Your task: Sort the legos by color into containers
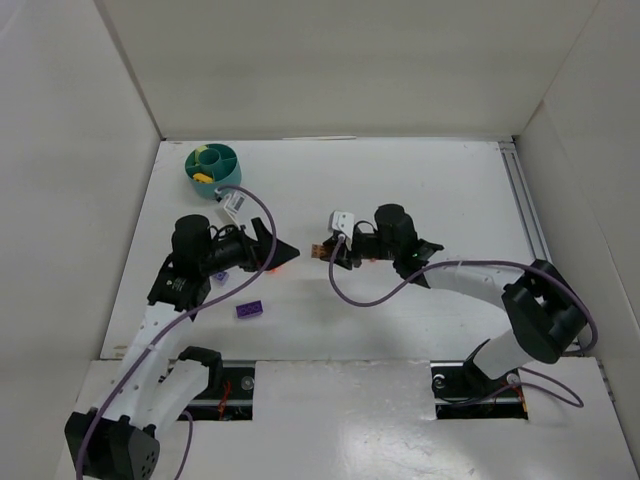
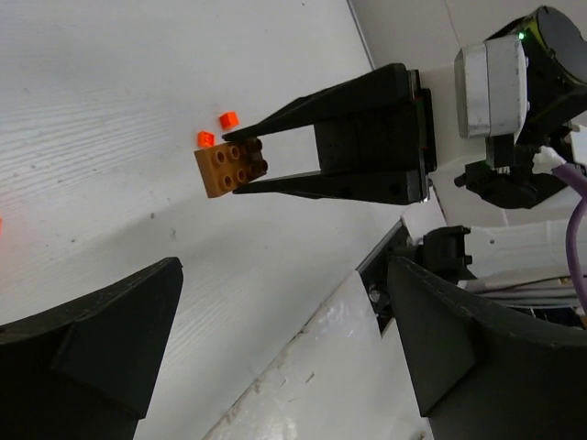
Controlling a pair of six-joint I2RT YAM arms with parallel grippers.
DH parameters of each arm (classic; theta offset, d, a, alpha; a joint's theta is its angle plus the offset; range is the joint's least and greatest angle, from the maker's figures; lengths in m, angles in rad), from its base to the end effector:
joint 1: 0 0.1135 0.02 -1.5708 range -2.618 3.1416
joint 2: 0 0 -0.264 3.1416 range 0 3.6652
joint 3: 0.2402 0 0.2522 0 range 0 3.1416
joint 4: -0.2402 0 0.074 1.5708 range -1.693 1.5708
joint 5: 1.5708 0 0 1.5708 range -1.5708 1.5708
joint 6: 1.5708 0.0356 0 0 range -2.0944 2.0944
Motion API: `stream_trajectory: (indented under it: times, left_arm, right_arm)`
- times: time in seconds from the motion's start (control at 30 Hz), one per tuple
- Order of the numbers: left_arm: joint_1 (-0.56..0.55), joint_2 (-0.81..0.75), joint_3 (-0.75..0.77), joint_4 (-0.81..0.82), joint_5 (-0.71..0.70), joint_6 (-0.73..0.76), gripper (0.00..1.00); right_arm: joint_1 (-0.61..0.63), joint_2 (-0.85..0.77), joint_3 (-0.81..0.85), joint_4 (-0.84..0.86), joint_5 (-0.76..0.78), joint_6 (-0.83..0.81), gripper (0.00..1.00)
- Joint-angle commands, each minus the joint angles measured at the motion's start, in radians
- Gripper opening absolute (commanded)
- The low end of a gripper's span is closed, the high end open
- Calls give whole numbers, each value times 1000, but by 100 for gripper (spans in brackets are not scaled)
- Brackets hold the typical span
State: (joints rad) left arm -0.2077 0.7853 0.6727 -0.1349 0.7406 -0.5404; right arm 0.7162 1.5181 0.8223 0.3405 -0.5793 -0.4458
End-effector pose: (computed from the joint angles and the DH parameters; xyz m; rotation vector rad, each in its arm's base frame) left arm 0.1718 -0.0608 0.3077 0.2434 1.9027 -1.1860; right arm 0.2360 0.2313 0.2301 -1.3676 1.3676 0.7368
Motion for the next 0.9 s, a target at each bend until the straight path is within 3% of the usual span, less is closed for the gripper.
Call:
stream_trajectory:
  times: [0.0, 0.13, 0.2, 0.33, 0.6, 0.87]
  left_arm:
    - [-66, 25, -2, 112, 23, -13, 92]
    - [-157, 86, 21, 126, -79, -33, 85]
    - [-157, 110, 40, 135, -110, -47, 76]
    - [-157, 101, 28, 193, -150, -85, 75]
    - [-167, 111, -21, 365, -50, -148, 72]
    - [-213, 144, -24, 400, -38, -153, 55]
  right_arm:
    - [5, -44, 11, 104, -56, 58, 15]
    - [5, -82, 31, 114, -79, 82, 15]
    - [5, -107, 31, 114, -90, 91, 15]
    - [15, -162, 3, 141, -111, 102, 16]
    - [35, -194, -6, 163, -149, 102, 17]
    - [46, -225, -6, 183, -128, 93, 18]
